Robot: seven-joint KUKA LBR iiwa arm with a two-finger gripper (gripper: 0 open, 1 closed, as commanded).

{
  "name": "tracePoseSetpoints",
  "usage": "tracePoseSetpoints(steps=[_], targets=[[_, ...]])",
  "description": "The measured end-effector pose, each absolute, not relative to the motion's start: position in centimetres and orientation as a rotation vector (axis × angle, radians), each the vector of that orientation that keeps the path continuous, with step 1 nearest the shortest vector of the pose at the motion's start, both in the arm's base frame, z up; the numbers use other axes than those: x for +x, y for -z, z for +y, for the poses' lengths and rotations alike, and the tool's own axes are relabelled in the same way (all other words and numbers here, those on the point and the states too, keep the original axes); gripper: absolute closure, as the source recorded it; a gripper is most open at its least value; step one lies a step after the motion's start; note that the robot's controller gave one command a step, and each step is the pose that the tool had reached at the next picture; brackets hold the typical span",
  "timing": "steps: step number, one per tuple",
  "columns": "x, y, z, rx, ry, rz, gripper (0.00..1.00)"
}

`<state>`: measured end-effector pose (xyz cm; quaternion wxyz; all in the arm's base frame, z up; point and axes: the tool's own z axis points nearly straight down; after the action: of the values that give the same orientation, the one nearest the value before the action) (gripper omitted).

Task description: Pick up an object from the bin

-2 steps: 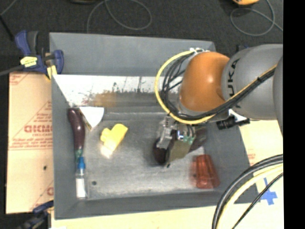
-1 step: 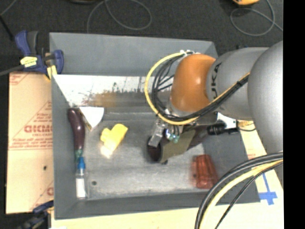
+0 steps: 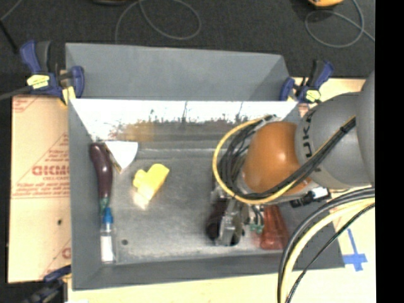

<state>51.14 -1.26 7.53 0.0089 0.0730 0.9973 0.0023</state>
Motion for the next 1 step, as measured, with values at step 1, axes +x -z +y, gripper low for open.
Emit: tracePoseSetpoints(steps=[1], targets=[[49.63, -6.97, -3.33, 0.219, -0.004, 3.118, 0.00]])
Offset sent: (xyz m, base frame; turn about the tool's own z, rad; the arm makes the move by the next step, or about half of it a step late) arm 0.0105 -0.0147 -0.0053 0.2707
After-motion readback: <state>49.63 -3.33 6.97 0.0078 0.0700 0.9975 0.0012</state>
